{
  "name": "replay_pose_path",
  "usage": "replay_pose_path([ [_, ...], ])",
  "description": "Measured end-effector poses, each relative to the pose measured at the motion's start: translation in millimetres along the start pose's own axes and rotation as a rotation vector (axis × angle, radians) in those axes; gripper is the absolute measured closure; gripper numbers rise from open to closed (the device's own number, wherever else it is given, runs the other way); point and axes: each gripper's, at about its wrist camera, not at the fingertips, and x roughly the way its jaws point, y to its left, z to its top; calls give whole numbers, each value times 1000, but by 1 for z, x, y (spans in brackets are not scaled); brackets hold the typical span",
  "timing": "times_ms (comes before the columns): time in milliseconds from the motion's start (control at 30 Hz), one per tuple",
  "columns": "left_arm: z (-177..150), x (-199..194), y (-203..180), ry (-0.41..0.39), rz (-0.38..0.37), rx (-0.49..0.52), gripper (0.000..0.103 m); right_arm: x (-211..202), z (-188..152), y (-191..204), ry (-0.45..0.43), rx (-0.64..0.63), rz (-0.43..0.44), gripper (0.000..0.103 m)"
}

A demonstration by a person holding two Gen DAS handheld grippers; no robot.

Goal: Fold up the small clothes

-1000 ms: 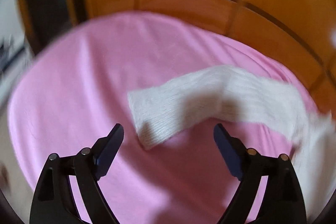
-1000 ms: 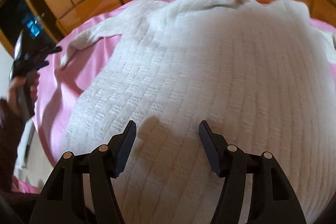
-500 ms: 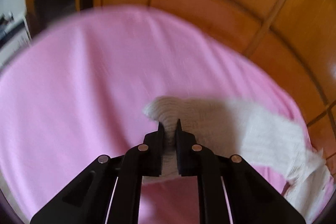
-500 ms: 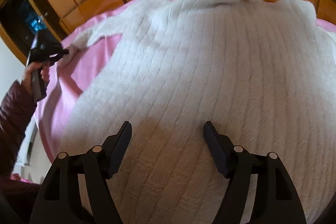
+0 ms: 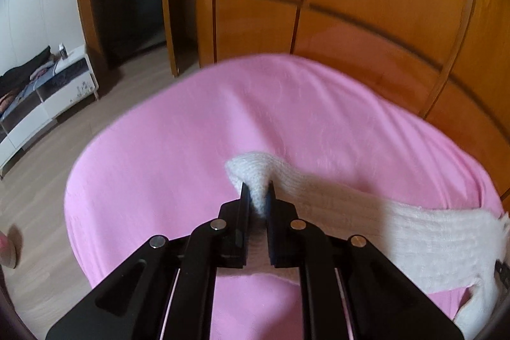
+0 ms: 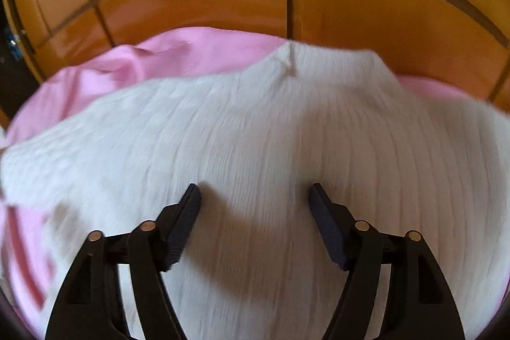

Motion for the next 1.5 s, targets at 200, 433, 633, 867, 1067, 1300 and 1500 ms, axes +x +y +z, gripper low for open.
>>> replay_pose_path([
  [200, -5, 5, 4, 46, 110, -26, 68, -24, -3, -2, -7, 15, -10, 22],
  [433, -55, -45, -16, 104, -217, -14, 56, -83, -68, -9, -21, 25, 44, 22],
  [633, -150, -104, -87, 256, -644, 240, 48, -127, -119, -48, -26, 92, -52, 22],
  [867, -242, -140, -132, 435, -820, 377, 50, -190, -195, -156, -1, 265, -236, 22],
  [1067, -267, -145, -136, 510, -869, 382, 97, -219, -265, -181, 90, 383, -52, 26],
  [1300, -244, -156, -127, 431, -840, 399, 98, -255, -281, -144, 102, 264, 71, 95],
  [1500, -252, -149, -104, 461, -729, 452, 97, -270, -302, -138, 164, 183, 108, 97],
])
